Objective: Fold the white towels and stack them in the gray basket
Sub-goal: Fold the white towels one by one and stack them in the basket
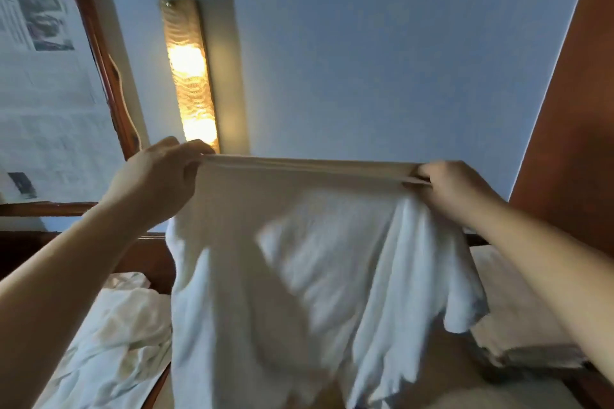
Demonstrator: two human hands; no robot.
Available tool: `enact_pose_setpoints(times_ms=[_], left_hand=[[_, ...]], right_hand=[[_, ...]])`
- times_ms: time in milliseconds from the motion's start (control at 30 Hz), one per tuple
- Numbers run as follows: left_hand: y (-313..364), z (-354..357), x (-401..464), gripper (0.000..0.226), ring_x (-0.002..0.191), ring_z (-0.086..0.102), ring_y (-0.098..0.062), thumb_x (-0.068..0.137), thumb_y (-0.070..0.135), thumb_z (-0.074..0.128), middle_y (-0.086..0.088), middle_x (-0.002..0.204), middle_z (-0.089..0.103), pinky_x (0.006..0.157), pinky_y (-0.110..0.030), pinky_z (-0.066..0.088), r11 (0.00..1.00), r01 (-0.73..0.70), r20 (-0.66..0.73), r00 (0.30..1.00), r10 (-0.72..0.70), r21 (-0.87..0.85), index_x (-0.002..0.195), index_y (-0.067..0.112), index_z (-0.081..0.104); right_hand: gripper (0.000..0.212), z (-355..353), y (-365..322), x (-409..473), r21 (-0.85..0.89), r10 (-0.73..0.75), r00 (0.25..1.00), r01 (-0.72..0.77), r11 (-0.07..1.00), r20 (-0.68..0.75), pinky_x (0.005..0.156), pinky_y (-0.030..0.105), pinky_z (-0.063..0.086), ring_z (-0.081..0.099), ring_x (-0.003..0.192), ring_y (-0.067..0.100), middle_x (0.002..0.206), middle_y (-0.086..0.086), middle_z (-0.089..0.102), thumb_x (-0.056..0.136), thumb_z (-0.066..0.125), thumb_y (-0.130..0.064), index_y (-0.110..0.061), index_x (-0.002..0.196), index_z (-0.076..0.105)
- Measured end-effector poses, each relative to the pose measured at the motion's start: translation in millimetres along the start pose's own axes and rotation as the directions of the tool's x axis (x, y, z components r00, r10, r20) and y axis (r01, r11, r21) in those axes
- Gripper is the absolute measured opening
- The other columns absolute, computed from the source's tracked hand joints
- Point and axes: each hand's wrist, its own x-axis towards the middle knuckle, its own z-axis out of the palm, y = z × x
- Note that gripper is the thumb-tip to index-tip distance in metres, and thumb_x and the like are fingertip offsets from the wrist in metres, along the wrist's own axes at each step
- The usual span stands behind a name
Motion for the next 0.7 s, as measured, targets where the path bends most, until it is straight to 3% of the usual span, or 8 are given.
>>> enact_pose_setpoints(times_ms=[67, 167, 200, 300, 367, 500, 633, 700], left_hand=[[4.2, -12.5, 10.2, 0.030, 0.080, 0.064, -0.040, 0.103, 0.018, 0.049, -0.016, 0.097, 0.065, 0.066, -0.045, 0.055, 1.000, 0.013, -0.052, 0.999, -0.014, -0.023, 0.127, 0.032, 0.061], [-3.3, -28.3, 21.1, 0.039, 0.085, 0.064, -0.036, 0.102, 0.022, 0.045, -0.011, 0.102, 0.067, 0.072, -0.048, 0.058, 1.000, 0.001, 0.046, 0.999, -0.001, -0.012, 0.125, 0.052, 0.049], [-6.1, -31.7, 18.5, 0.036, 0.086, 0.065, -0.033, 0.103, 0.024, 0.044, -0.007, 0.104, 0.069, 0.073, -0.048, 0.059, 1.000, 0.006, 0.110, 0.994, -0.007, 0.012, 0.121, 0.055, 0.049], [-6.9, -31.0, -1.6, 0.031, 0.080, 0.065, -0.025, 0.103, 0.020, 0.050, -0.001, 0.097, 0.070, 0.070, -0.043, 0.058, 1.000, -0.011, 0.161, 0.987, 0.006, 0.027, 0.112, 0.048, 0.058], [-1.3, -30.3, -18.7, 0.030, 0.076, 0.063, -0.024, 0.103, 0.013, 0.055, -0.001, 0.092, 0.070, 0.066, -0.036, 0.052, 0.998, 0.038, 0.183, 0.983, -0.030, -0.043, 0.109, 0.041, 0.064], [-0.8, -19.7, -59.7, 0.041, 0.076, 0.066, -0.016, 0.101, 0.012, 0.058, 0.004, 0.088, 0.070, 0.064, -0.030, 0.050, 0.981, 0.152, 0.355, 0.929, -0.101, -0.117, 0.094, 0.053, 0.059], [5.9, 6.2, -120.1, 0.036, 0.081, 0.066, -0.017, 0.102, 0.012, 0.059, 0.000, 0.095, 0.069, 0.074, -0.036, 0.050, 0.975, 0.191, 0.465, 0.878, -0.117, -0.115, 0.098, 0.048, 0.057], [3.4, 12.0, -144.5, 0.036, 0.085, 0.064, -0.020, 0.102, 0.009, 0.059, 0.000, 0.098, 0.067, 0.080, -0.035, 0.047, 0.972, 0.209, 0.500, 0.856, -0.127, -0.111, 0.097, 0.045, 0.057]], right_hand=[[0.013, -19.4, -5.2, -5.1, 0.122, -0.022, 0.995, 0.034, 0.992, -0.100, 0.082, 0.041, 0.055, 0.067, 0.092, 0.030, 0.093, 0.007, 0.073, 0.095, 0.063, -0.022, -0.018, 0.093, 0.076], [0.035, -19.0, -7.7, -29.1, -0.030, -0.023, 0.963, 0.032, 0.999, 0.267, 0.079, 0.037, 0.049, 0.062, 0.089, 0.025, 0.083, -0.003, 0.063, 0.099, 0.060, -0.050, -0.020, 0.081, 0.065], [0.042, -17.8, -2.8, -35.7, -0.085, -0.006, 0.950, 0.034, 0.996, 0.314, 0.078, 0.036, 0.047, 0.061, 0.089, 0.026, 0.084, -0.002, 0.062, 0.097, 0.060, -0.058, -0.020, 0.079, 0.062], [0.043, -35.1, 12.9, -45.7, -0.034, 0.018, 0.988, -0.013, 0.999, 0.152, 0.082, 0.037, 0.051, 0.065, 0.095, 0.026, 0.095, -0.002, 0.071, 0.093, 0.057, -0.069, -0.029, 0.094, 0.074], [0.040, -33.3, 19.1, -64.7, 0.031, 0.045, 0.992, -0.049, 0.998, 0.116, 0.071, 0.033, 0.048, 0.067, 0.087, 0.024, 0.088, -0.004, 0.071, 0.091, 0.058, -0.070, -0.033, 0.086, 0.072], [0.045, 17.1, 30.6, -118.8, -0.152, 0.048, 0.843, 0.040, 0.988, 0.535, 0.077, 0.034, 0.044, 0.061, 0.092, 0.023, 0.094, -0.001, 0.065, 0.095, 0.058, -0.066, -0.021, 0.090, 0.065], [0.042, 33.9, 45.3, -139.4, -0.170, 0.065, 0.878, 0.019, 0.985, 0.473, 0.073, 0.033, 0.047, 0.060, 0.085, 0.021, 0.089, -0.003, 0.064, 0.097, 0.056, -0.065, -0.025, 0.093, 0.068], [0.040, 52.8, 45.4, -157.0, -0.179, 0.077, 0.814, 0.033, 0.983, 0.575, 0.074, 0.033, 0.050, 0.061, 0.080, 0.019, 0.087, -0.001, 0.065, 0.097, 0.058, -0.062, -0.025, 0.094, 0.070]])
